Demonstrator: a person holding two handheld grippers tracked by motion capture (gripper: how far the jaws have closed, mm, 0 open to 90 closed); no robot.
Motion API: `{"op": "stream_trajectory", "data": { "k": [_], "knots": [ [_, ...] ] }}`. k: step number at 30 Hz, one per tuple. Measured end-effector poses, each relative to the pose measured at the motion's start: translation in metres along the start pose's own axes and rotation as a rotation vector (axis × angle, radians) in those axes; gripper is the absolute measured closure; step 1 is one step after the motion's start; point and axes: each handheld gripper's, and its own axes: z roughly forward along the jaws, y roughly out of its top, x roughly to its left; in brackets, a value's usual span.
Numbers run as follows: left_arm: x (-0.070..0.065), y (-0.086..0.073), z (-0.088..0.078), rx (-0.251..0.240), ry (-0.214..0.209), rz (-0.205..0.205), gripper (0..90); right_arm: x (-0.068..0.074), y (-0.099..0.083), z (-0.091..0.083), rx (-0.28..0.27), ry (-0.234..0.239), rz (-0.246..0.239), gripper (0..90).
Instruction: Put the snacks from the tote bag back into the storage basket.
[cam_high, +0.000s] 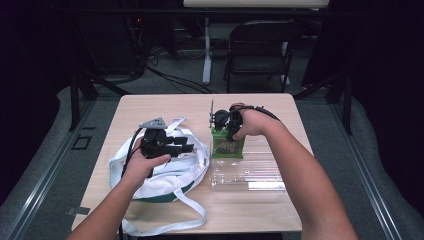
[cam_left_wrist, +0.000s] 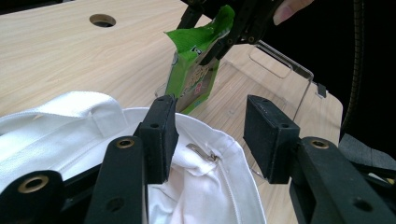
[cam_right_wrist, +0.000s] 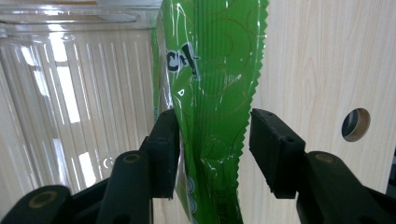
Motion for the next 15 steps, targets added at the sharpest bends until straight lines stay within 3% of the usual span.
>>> {"op": "stream_trajectory", "data": {
  "k": [2, 15],
  "knots": [
    [0.0007, -0.0002, 0.0005, -0.001, 0.002, -0.001, 53.7, 0.0002, -0.0009, -0.0007, -0.009, 0.006, 0.019, 53.1],
    [0.0002, 0.0010, 0.0007, -0.001, 0.006, -0.003, 52.8, -0.0001, -0.0031, -0.0076, -0.017, 0.008, 0.028, 52.0]
  ]
}}
